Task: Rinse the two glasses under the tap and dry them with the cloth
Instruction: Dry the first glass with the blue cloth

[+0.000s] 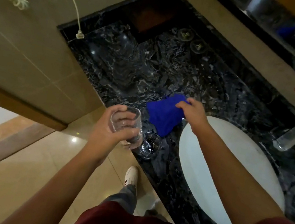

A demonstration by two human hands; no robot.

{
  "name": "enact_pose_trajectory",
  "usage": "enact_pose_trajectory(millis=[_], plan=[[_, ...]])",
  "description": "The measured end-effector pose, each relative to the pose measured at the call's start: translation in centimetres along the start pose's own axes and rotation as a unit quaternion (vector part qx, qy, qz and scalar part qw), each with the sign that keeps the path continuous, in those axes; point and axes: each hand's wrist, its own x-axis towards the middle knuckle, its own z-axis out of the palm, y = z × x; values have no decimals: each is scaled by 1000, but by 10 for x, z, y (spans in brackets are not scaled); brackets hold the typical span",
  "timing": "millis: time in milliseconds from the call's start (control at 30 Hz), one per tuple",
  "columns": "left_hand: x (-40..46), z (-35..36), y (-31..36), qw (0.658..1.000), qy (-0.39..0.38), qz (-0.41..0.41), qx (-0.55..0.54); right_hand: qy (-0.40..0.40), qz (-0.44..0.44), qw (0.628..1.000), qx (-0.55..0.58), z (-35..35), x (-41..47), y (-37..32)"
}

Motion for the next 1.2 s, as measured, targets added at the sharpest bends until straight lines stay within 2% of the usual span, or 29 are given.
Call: enact_pose_trajectory(millis=[67,167,333,400,500,567,667,867,1000,1200], plan=[[7,6,6,997,-12,-41,-67,14,7,990,142,-17,-18,-19],[19,19,22,983,-72,-97,-137,13,-18,954,299,-50,-51,-39],[27,63,48,946,-217,-190,-148,73,-55,894,439,-105,-118,-43],[24,91,50,930,-253,-234,-130,137,-70,888,432,-121,-149,-38],[16,138,46,909,-284,-289,-99,244,-91,919,296,-141,-195,-25],[9,164,44,900,-290,-315,-86,272,-106,926,239,-147,-221,-23],[-11,210,38,888,-293,-350,-64,302,-164,914,218,-167,-259,-19],[-51,283,38,895,-303,-321,-65,289,-258,901,193,-191,-309,2],[-82,317,33,910,-343,-228,-39,246,-281,882,288,-189,-318,28],[-125,341,31,935,-322,-150,3,371,-222,839,332,-201,-322,44]])
